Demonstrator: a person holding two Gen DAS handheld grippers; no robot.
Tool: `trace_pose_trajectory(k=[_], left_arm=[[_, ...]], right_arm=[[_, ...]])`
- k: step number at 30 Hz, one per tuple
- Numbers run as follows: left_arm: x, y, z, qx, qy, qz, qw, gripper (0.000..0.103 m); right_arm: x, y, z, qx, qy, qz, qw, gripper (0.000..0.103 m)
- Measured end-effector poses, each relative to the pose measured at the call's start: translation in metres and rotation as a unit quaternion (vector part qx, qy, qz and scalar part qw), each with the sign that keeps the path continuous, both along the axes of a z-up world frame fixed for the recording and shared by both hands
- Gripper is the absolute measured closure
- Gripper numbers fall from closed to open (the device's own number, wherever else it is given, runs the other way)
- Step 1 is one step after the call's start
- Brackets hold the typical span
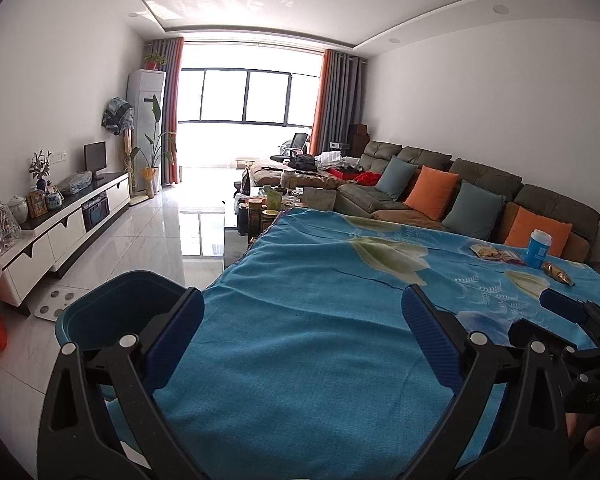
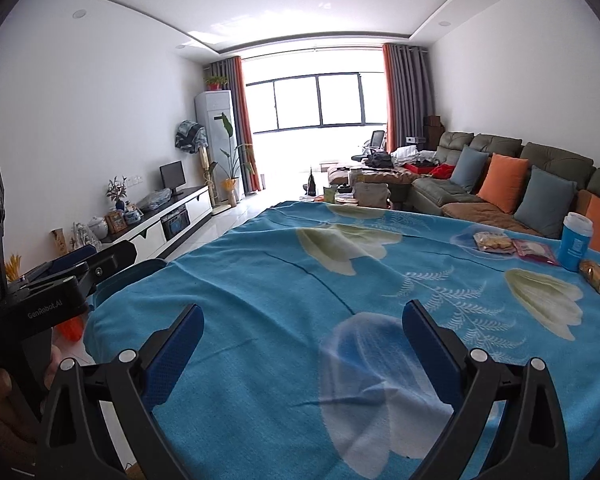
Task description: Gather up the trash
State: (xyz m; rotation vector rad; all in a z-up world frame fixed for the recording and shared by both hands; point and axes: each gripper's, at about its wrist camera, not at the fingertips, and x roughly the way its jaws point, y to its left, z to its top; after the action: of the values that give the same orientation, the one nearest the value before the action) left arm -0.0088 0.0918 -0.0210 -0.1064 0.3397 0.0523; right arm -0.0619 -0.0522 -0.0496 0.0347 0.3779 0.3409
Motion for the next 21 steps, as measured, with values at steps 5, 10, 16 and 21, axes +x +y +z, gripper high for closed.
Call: trace_pose_trajectory(k=[5, 10, 16, 21], left_arm=[[-0.001, -0.016, 0.003, 0.008, -0.019, -0.019, 0.9996, 0.006], [-0.003, -0.024, 0.003, 0.006, -0.031, -0.029, 0.9991, 0.006], [-0.007, -0.029, 0.003, 0.007, -0.052, -0.033, 0.9981, 0.006], [-0.01, -0.036, 0.004, 0.017, -0.059, -0.037, 0.9975, 0.006]], right_arm=[[-0.013, -0.018, 0.005, 0.015, -0.034, -0.03, 0.999, 0.007], [-0.022, -0.027, 0.006, 0.01, -0.055, -0.055, 0.997, 0.007], [-0.03, -0.035, 0.008, 0.008, -0.07, -0.071, 0.995, 0.007], [-0.035, -0.036, 0.01, 0.005, -0.081, -0.085, 0.993, 0.007]])
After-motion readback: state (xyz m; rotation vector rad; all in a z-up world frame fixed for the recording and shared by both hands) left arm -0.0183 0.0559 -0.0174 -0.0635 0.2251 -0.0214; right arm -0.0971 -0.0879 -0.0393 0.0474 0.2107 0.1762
